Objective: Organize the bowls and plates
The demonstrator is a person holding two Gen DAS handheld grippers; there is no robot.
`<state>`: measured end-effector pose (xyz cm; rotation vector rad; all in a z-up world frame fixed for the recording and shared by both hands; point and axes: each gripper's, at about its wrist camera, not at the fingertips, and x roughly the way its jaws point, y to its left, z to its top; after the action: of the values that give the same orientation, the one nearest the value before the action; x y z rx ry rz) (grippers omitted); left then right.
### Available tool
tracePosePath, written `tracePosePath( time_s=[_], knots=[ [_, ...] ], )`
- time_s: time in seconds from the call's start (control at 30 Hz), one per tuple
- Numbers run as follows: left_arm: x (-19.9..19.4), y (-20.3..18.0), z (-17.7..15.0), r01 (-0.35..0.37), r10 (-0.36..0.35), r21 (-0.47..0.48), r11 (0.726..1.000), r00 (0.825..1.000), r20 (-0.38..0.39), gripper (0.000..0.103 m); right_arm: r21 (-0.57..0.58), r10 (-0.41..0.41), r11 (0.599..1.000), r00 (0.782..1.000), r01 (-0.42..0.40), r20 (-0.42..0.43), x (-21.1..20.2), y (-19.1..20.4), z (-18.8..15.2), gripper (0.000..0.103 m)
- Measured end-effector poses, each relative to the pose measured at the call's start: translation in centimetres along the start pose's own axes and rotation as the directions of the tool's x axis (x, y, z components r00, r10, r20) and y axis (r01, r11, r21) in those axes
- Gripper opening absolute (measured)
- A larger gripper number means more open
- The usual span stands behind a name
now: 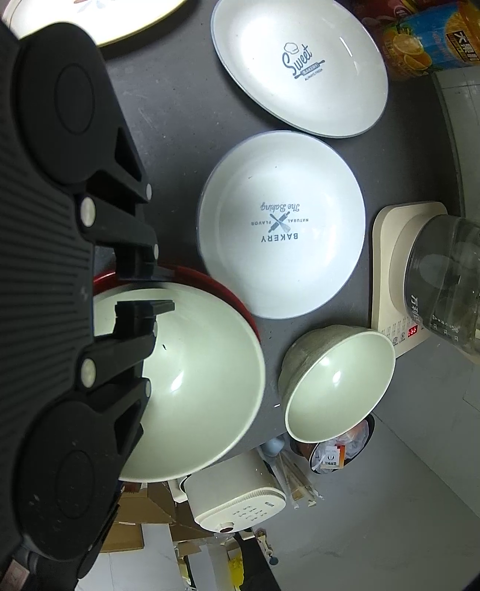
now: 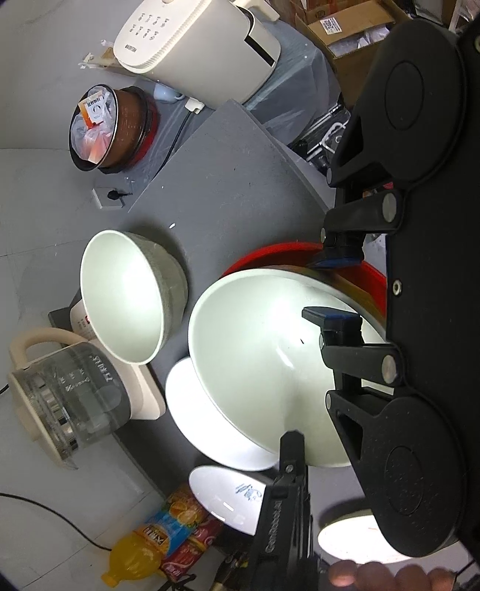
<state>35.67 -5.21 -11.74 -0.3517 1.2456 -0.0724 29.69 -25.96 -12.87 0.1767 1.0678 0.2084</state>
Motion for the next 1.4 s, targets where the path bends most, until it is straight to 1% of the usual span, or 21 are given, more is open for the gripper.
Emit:
tracePosePath(
  time_s=[0.17, 0.27, 0.33, 0.4, 0.47, 0.5, 0.53, 0.67, 0.97, 1.13, 1.4],
  knots=[
    [0.0, -0.2, 0.1, -0.008, 0.008, 0.001, 1.000, 1.000, 0.001, 0.010, 0.011, 0.010, 1.000, 1.000, -0.010, -0.009, 0.6, -0.2, 0.0, 0.021],
    [-0.4, -0.3, 0.4, -0.040, 0.040, 0.004, 0.999, 0.999, 0.010, 0.011, -0.003, -0.006, 1.000, 1.000, 0.005, -0.016, 0.9, 0.1, 0.0, 0.021],
    [-0.9, -0.2, 0.8, -0.036, 0.036, 0.001, 0.999, 0.999, 0.024, 0.011, -0.007, 0.001, 1.000, 1.000, -0.002, -0.026, 0.9, 0.2, 0.3, 0.026],
    [-1.2, 0.0, 1.1, -0.048, 0.048, -0.005, 0.999, 0.998, 0.029, 0.014, -0.005, 0.004, 1.000, 1.000, -0.004, -0.028, 0.7, 0.1, 0.5, 0.028],
    [-1.4, 0.1, 1.3, -0.055, 0.055, -0.013, 0.998, 0.998, 0.035, 0.016, -0.008, 0.023, 1.000, 1.000, -0.023, -0.013, 0.1, 0.1, 0.8, 0.038],
    [-1.5, 0.2, 1.4, -0.054, 0.054, -0.016, 0.998, 0.998, 0.038, 0.018, -0.019, 0.023, 1.000, 1.000, -0.023, -0.002, -0.4, 0.2, 0.9, 0.047],
    [-1.6, 0.2, 1.5, -0.053, 0.053, -0.020, 0.998, 0.998, 0.040, 0.020, -0.030, 0.021, 0.999, 1.000, -0.020, 0.008, -0.7, 0.3, 1.0, 0.051],
    [-1.8, -0.2, 1.8, -0.050, 0.051, -0.021, 0.999, 0.997, 0.057, 0.027, -0.063, 0.035, 0.997, 0.999, -0.033, 0.038, -1.8, 0.4, 1.5, 0.050],
    [-1.9, -2.4, 2.6, -0.048, 0.048, -0.004, 0.999, 0.994, 0.102, 0.036, -0.023, 0.058, 0.998, 0.994, -0.056, 0.089, -2.5, -1.5, 3.0, 0.051],
    [-1.5, -3.3, 3.5, -0.044, 0.044, -0.002, 0.999, 0.993, 0.105, 0.037, 0.007, 0.063, 0.998, 0.993, -0.064, 0.100, -1.9, -2.9, 4.5, 0.051],
    [-0.4, -4.2, 5.7, -0.047, 0.051, -0.036, 0.998, 0.990, 0.128, 0.038, -0.002, 0.087, 0.996, 0.991, -0.087, 0.098, -0.1, -3.9, 7.6, 0.051]
  ],
)
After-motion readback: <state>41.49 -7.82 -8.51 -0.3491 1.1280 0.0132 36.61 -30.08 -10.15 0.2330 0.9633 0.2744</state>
